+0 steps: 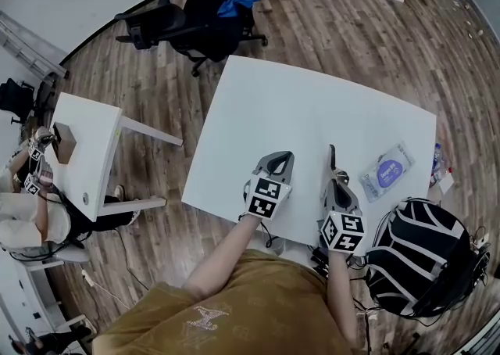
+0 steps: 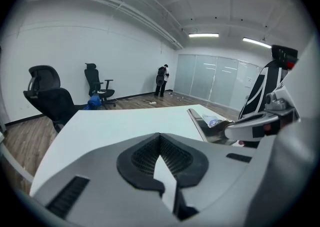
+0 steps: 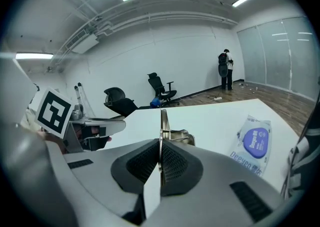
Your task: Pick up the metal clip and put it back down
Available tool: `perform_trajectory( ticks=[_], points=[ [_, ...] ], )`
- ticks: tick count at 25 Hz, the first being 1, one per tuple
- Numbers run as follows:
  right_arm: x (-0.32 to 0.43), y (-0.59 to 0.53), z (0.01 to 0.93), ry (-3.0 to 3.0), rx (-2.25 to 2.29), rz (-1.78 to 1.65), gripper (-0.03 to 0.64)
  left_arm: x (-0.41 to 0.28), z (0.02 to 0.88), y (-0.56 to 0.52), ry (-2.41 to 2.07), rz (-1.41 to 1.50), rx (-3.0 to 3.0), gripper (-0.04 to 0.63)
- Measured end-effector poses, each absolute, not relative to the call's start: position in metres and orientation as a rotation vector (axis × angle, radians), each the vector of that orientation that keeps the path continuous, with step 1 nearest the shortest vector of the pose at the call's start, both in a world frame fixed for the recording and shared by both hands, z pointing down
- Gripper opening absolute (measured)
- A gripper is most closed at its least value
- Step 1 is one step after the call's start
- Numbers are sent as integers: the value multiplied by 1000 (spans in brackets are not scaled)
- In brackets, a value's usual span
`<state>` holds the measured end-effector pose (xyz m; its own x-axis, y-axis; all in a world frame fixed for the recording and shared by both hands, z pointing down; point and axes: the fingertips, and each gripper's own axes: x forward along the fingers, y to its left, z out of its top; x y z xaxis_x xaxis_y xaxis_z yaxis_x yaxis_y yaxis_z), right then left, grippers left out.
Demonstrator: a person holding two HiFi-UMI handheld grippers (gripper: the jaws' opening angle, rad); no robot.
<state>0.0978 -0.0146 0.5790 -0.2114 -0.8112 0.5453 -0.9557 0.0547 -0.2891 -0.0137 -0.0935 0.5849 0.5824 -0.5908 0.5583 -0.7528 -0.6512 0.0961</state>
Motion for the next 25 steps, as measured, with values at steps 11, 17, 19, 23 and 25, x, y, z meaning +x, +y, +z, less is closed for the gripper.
perform_trajectory(
  ticks=[11,17,19,23,25],
  points=[
    [88,-5,619,-2030,1731,1170,9,-23,638,-78,-1008,874,2360,-2],
    [88,-8,627,-2008,1719,1249,9,-29,655,-71,-986,892,2302,-2],
    [89,-10,630,-2004,1709,1300,9,-29,659,-70,-979,894,2293,-2],
    [86,-12,638,-2012,1660,1427,10,-26,666,-66,-950,908,2281,-1],
    [85,-11,644,-2005,1645,1477,10,-26,667,-66,-947,901,2278,-2]
  ],
)
